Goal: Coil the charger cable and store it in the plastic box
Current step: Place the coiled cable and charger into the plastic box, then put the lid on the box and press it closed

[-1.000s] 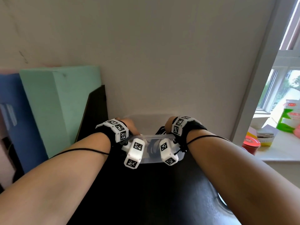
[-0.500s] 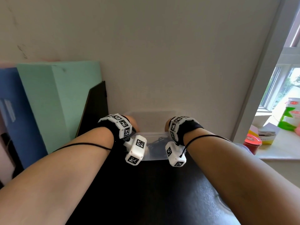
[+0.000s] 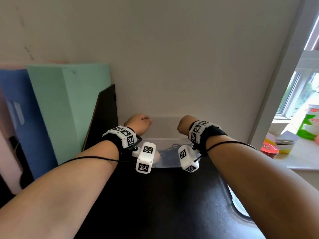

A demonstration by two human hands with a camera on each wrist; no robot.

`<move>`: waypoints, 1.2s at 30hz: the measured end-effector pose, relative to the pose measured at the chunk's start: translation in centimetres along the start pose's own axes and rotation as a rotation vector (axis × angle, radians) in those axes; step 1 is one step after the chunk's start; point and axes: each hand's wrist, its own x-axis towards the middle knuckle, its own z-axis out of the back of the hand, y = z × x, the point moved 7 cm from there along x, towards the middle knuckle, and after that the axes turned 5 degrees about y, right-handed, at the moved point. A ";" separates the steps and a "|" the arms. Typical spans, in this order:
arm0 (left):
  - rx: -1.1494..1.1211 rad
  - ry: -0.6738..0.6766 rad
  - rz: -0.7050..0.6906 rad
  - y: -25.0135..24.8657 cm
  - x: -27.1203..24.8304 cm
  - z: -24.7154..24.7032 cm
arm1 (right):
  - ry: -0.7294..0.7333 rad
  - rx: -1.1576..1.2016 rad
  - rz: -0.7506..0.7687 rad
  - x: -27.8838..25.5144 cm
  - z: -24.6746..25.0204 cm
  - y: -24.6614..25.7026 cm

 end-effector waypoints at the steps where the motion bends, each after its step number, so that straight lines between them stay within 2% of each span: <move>1: -0.033 -0.012 0.015 0.3 0.1 0.1 | -0.019 0.049 -0.030 -0.4 0.4 -0.1; 5: -0.096 -0.058 0.075 1.1 -0.1 0.7 | -0.218 0.397 -0.012 -1.6 2.8 -1.7; 9: -0.088 -0.120 0.060 0.0 -1.3 1.4 | -0.430 0.720 -0.012 -4.1 4.7 -4.2; 14: -0.233 -0.175 -0.064 -4.7 -4.0 0.9 | -0.557 0.781 -0.164 -9.1 6.5 -9.3; 18: -0.405 -0.207 -0.198 -10.0 -8.0 -1.1 | -0.517 0.713 -0.300 -13.4 6.8 -13.9; 21: -0.507 -0.066 -0.226 -13.3 -11.0 -4.7 | -0.443 0.602 -0.438 -17.4 6.7 -17.7; 24: -0.560 0.187 -0.130 -14.8 -12.9 -10.6 | -0.380 0.527 -0.566 -20.8 5.7 -20.8; 26: -0.466 0.321 -0.046 -14.7 -13.8 -14.6 | -0.265 0.479 -0.617 -21.7 4.2 -22.7; 31: -0.083 0.481 0.055 -13.2 -15.4 -21.0 | -0.048 0.366 -0.662 -23.7 1.5 -25.8; 34: -0.063 0.521 0.084 -13.0 -16.2 -23.1 | 0.031 0.328 -0.664 -24.1 0.3 -26.6; 36: -0.065 0.526 0.085 -13.3 -16.2 -23.8 | 0.016 0.339 -0.672 -24.3 0.1 -27.0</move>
